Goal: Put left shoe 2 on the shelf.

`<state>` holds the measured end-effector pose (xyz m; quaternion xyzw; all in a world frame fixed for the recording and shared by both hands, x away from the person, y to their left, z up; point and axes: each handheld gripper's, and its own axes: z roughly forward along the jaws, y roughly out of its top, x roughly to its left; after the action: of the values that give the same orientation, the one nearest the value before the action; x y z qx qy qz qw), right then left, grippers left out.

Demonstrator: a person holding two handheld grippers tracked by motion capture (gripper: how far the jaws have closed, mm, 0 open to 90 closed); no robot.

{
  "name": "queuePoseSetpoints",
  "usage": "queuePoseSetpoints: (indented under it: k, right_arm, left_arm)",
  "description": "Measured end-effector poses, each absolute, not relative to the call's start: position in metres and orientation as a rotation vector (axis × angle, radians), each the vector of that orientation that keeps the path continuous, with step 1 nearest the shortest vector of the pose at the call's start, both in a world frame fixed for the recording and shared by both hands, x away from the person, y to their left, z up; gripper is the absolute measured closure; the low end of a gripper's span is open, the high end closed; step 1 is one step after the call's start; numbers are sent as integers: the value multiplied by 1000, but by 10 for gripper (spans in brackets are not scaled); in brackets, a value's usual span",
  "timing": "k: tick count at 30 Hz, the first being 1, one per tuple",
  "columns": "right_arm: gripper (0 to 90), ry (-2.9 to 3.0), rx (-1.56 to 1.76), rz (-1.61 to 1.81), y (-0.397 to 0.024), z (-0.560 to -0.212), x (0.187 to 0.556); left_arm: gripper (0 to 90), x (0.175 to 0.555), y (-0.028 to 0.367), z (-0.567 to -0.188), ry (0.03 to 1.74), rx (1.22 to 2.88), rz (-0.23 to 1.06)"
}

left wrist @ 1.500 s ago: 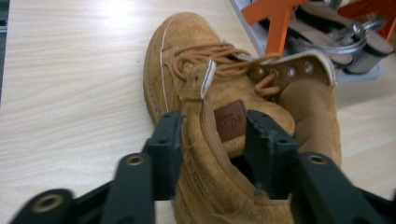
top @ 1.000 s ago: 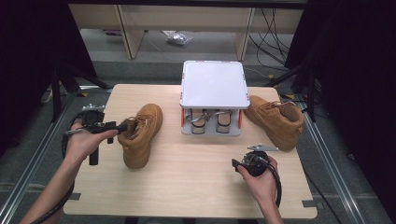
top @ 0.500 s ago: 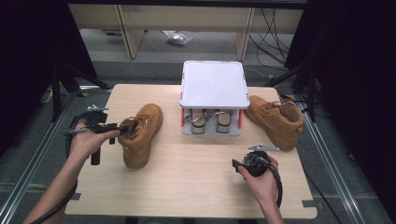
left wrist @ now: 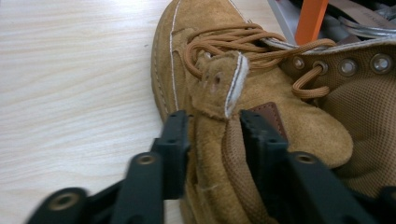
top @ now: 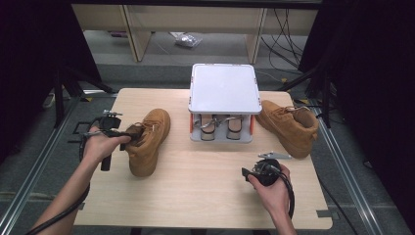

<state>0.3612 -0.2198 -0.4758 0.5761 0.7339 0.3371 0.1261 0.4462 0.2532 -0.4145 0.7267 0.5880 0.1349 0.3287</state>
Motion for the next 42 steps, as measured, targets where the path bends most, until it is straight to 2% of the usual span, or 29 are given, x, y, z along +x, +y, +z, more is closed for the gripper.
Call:
queuePoseSetpoints:
  k: [4,7,23,35,42]
  right_arm:
    - [436,2145,1676,987,-221,-477,362]
    - [430,2138,1681,982,-220,-477,362]
    - [438,2119,1653,992,-223,-477,363]
    - [438,2122,1663,998,-224,-480,363]
    - [438,2120,1640,1022,-227,-479,363]
  left_arm:
    - [748,445,254,-417,1546,1874,351]
    - [757,445,260,-418,1562,1833,295]
    - [798,444,267,-424,1597,1624,226]
    - [809,452,260,-421,1607,1548,197]
    - [813,453,257,-416,1577,1571,204]
